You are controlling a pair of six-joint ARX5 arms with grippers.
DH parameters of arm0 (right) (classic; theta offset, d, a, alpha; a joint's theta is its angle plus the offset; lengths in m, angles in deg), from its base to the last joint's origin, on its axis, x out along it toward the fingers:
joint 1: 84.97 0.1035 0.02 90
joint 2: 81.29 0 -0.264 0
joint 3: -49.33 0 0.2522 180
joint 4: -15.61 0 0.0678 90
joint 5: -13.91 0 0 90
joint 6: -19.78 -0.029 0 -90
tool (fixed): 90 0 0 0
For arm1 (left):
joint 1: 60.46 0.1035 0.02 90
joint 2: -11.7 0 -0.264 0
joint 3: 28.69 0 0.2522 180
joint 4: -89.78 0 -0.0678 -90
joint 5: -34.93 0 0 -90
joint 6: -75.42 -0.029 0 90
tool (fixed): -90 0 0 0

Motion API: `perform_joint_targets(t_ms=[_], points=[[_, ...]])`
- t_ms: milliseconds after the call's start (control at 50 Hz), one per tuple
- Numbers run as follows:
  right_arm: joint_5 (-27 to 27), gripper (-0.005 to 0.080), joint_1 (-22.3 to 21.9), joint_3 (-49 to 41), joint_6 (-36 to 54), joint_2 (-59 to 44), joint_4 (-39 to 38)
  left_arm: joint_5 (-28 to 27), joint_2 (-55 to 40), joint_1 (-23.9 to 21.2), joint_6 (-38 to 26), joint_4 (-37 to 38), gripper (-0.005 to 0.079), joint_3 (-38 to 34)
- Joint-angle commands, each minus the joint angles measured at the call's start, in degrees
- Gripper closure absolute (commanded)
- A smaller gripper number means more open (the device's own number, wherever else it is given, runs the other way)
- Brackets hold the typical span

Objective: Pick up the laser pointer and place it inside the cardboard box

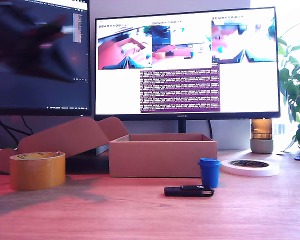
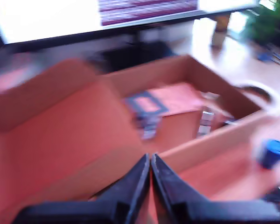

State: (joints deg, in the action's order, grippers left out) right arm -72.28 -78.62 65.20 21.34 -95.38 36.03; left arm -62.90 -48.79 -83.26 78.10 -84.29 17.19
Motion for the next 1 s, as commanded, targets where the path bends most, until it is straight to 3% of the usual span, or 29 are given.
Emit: perform_joint_targets(t_ms=[0,360,740,980], points=[[-0.1,0.0763,-0.1,-0.9,-0.2,-0.1,1.2,0.0,3.1,1.5,0.5,-1.0,0.0764,-3.9],[-0.1,0.0763,-0.1,-0.9,-0.1,-0.1,2.9,-0.3,23.8,8.6,3.5,-0.4,0.0764,-17.1],[-0.1,0.0763,-0.1,-0.9,-0.1,-0.1,2.9,0.6,42.4,8.9,4.9,8.5,0.0764,-24.1],[-0.1,0.0763,-0.1,-0.9,-0.1,-0.1,2.9,0.6,50.1,8.9,6.1,14.8,0.0764,-25.0]])
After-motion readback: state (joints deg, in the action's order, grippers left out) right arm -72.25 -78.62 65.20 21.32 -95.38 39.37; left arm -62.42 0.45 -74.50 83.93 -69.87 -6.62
